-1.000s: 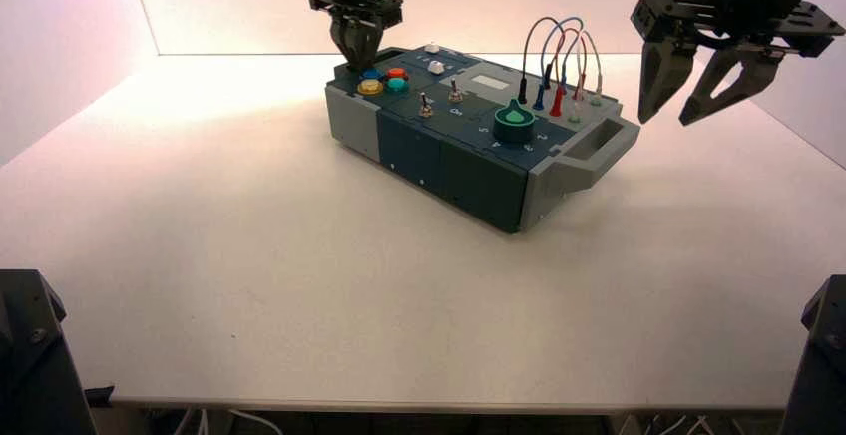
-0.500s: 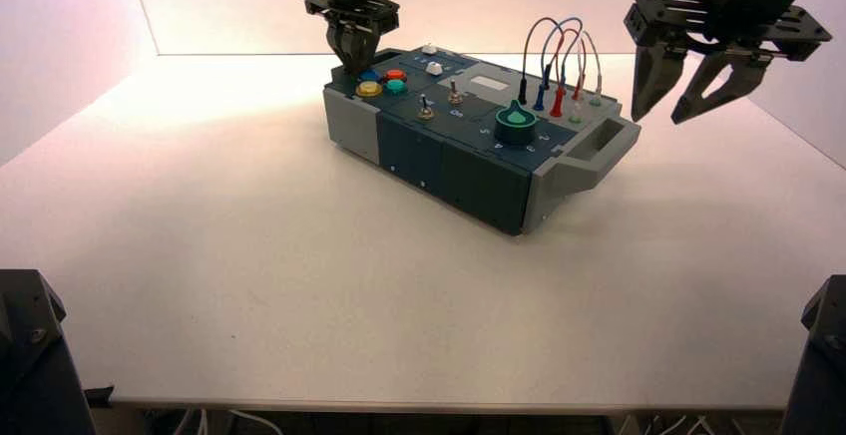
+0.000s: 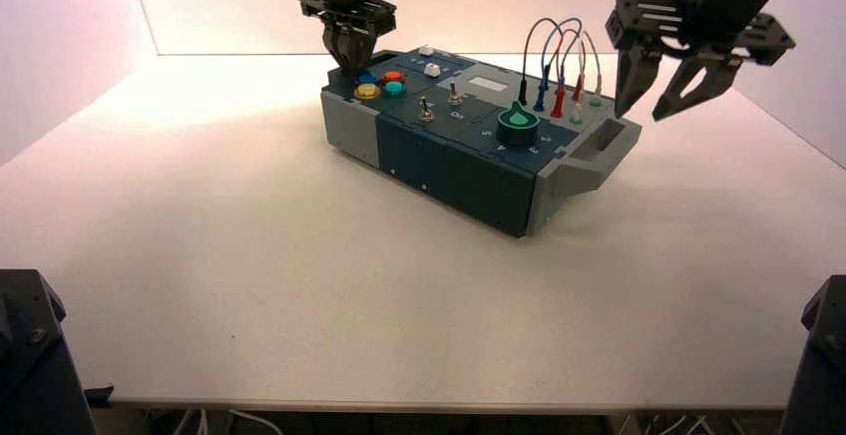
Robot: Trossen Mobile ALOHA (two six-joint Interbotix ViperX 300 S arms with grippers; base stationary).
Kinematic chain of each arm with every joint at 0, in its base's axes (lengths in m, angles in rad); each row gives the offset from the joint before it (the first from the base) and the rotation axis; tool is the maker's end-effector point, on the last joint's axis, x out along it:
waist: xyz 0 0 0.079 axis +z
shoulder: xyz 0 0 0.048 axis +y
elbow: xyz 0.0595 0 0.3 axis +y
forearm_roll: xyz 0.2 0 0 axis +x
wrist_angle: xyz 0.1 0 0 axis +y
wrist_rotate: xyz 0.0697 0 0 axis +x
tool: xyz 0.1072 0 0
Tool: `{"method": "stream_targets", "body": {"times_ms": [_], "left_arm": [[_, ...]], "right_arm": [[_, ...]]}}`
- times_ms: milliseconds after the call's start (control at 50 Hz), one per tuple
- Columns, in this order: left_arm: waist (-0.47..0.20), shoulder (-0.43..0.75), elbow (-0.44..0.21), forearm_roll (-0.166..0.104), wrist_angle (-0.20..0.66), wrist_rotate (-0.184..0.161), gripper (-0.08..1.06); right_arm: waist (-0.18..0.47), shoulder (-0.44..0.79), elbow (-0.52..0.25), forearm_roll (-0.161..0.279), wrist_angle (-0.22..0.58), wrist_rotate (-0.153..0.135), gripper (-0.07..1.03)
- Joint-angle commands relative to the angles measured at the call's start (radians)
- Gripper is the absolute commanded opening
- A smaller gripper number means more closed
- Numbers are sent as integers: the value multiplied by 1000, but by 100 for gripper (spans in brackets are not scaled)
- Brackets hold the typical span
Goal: Move the box to the left.
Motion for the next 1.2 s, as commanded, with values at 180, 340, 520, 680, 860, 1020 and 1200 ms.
{"method": "stream_targets", "body": {"times_ms": [180, 340, 520, 680, 860, 1020, 1200], "left_arm": [[-5, -49, 41, 3, -11, 5, -3], [-2, -49, 48, 3, -11, 3, -3], [2, -54, 55, 3, -11, 3, -3], [12, -58, 66, 3, -11, 3, -3], [25, -61, 74, 3, -11, 2, -3], [38, -72, 80, 3, -11, -2, -3], [38, -72, 83, 3, -11, -2, -3]], "right_arm": [[-31, 28, -37, -55, -11, 5, 61], [-29, 55, -58, -60, -15, -2, 61], [-28, 89, -83, -60, -17, -5, 61], [-25, 121, -95, -60, -23, -8, 61], [-14, 138, -94, -58, -23, -8, 61], [-11, 149, -60, -60, -18, -21, 61], [-9, 150, -35, -61, -17, -21, 63]]}}
